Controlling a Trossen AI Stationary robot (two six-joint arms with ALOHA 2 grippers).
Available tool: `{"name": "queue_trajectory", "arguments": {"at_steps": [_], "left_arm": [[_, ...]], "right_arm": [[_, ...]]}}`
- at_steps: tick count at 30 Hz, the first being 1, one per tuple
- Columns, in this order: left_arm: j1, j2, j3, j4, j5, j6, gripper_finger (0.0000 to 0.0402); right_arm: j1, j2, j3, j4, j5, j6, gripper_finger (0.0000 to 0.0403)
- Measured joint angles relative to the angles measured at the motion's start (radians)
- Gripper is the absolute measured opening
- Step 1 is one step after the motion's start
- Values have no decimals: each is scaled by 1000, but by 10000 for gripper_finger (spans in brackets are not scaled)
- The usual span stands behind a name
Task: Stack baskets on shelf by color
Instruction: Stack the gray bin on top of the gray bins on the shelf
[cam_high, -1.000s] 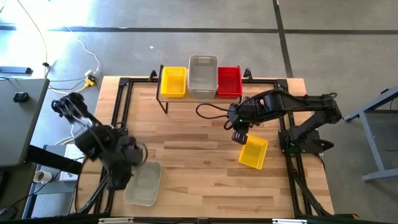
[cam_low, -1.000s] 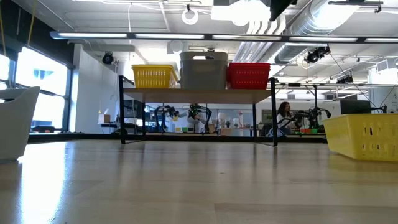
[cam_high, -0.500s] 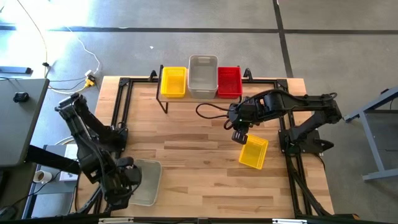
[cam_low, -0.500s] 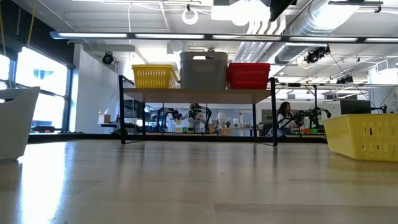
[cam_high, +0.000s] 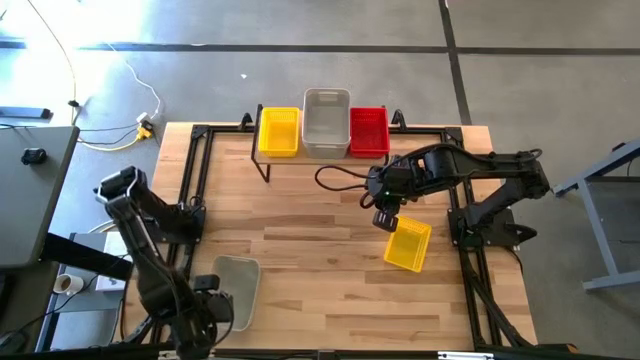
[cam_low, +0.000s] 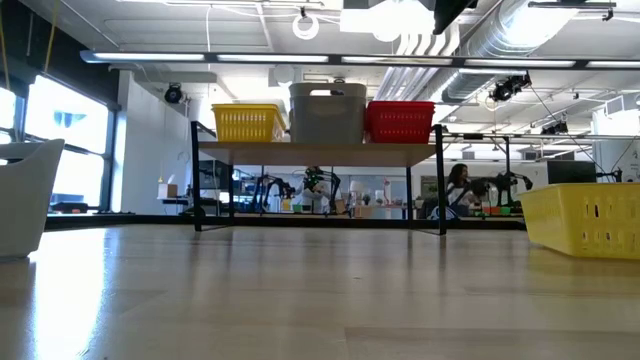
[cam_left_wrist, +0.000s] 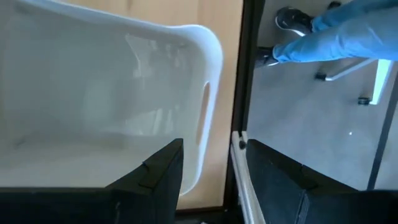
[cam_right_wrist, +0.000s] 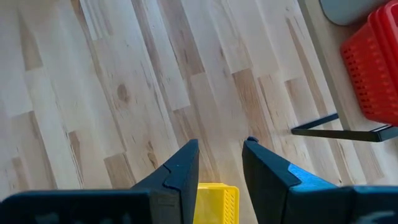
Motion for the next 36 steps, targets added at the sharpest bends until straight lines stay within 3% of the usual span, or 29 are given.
{"name": "queue_trajectory", "arguments": {"at_steps": [15, 27, 31, 36], "left_arm": [[3, 191, 0, 51, 31, 45, 165], [10, 333, -1, 50, 113, 65, 163], [16, 337, -1, 69, 112, 40, 128], [25, 317, 1, 118, 105, 34, 37]], "right_arm": [[0, 0, 0, 0, 0, 0, 110], [0, 0, 0, 0, 1, -17, 110], [0, 0, 0, 0, 1, -19, 110], [0, 0, 0, 0, 1, -22, 110]]}}
